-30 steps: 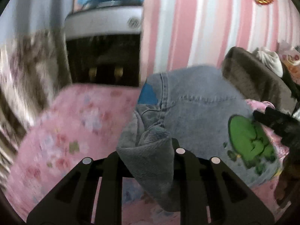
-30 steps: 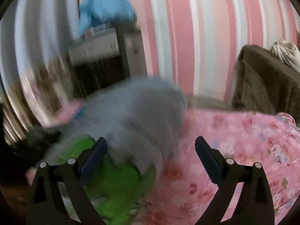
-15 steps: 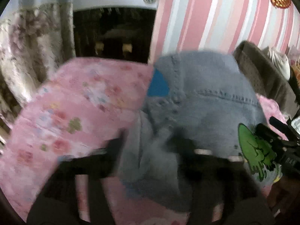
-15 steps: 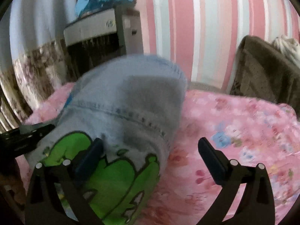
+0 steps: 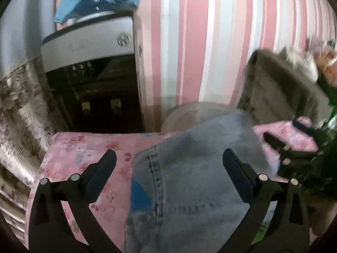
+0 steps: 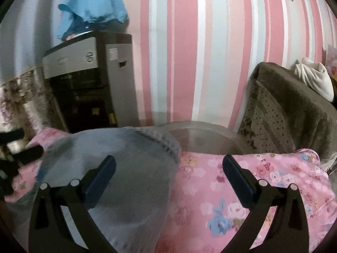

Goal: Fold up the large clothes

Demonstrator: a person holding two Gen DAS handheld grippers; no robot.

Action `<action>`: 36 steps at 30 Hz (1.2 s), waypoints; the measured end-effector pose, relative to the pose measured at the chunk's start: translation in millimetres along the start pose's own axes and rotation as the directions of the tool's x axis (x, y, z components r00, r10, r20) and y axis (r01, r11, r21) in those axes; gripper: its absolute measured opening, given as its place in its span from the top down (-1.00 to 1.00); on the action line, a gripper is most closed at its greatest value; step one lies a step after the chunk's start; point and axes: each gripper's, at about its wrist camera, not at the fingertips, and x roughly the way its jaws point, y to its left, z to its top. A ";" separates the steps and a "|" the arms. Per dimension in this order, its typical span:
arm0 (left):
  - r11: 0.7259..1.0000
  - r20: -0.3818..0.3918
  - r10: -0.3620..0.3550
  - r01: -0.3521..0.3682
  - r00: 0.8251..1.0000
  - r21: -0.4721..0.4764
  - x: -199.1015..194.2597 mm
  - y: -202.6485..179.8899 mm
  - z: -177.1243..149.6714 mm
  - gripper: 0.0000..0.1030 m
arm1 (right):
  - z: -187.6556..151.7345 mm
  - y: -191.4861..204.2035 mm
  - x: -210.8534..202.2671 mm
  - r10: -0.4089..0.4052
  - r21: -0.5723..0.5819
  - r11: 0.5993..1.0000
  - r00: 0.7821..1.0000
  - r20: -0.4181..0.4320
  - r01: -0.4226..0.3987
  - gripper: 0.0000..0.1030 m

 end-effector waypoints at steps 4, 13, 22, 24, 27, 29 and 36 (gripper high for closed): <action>0.999 -0.063 0.038 -0.037 0.997 0.022 39.4 -5.7 -15.5 -0.94 | -6.8 2.4 34.3 -0.046 -0.040 0.998 0.998 -0.043 0.044 -0.96; 0.997 -0.092 -0.001 -0.006 0.996 -0.079 58.6 11.5 -38.3 -0.94 | -24.7 2.1 76.7 -0.063 -0.064 0.997 0.977 -0.206 0.051 -0.95; 0.991 0.009 -0.106 0.107 0.994 -0.075 -8.9 22.0 -48.0 -0.94 | -35.9 -20.0 -33.6 0.063 0.090 0.994 0.996 -0.067 -0.057 -0.96; 0.982 0.032 -0.148 0.151 0.988 -0.111 -24.3 24.2 -59.5 -0.94 | -45.7 -17.0 -54.9 0.077 0.122 0.990 0.996 -0.050 -0.070 -0.96; 0.982 0.036 -0.150 0.153 0.988 -0.109 -27.2 17.4 -76.7 -0.94 | -60.7 -5.1 -72.3 0.093 0.149 0.985 0.995 -0.045 -0.085 -0.96; 0.989 0.002 -0.126 0.125 0.992 -0.084 -17.9 13.3 -84.4 -0.94 | -70.4 8.9 -72.4 0.080 0.118 0.990 0.995 -0.057 -0.072 -0.96; 0.986 0.005 -0.153 0.153 0.988 -0.060 -12.7 16.9 -88.5 -0.94 | -84.7 21.9 -64.9 0.063 0.095 0.994 0.994 -0.085 -0.055 -0.96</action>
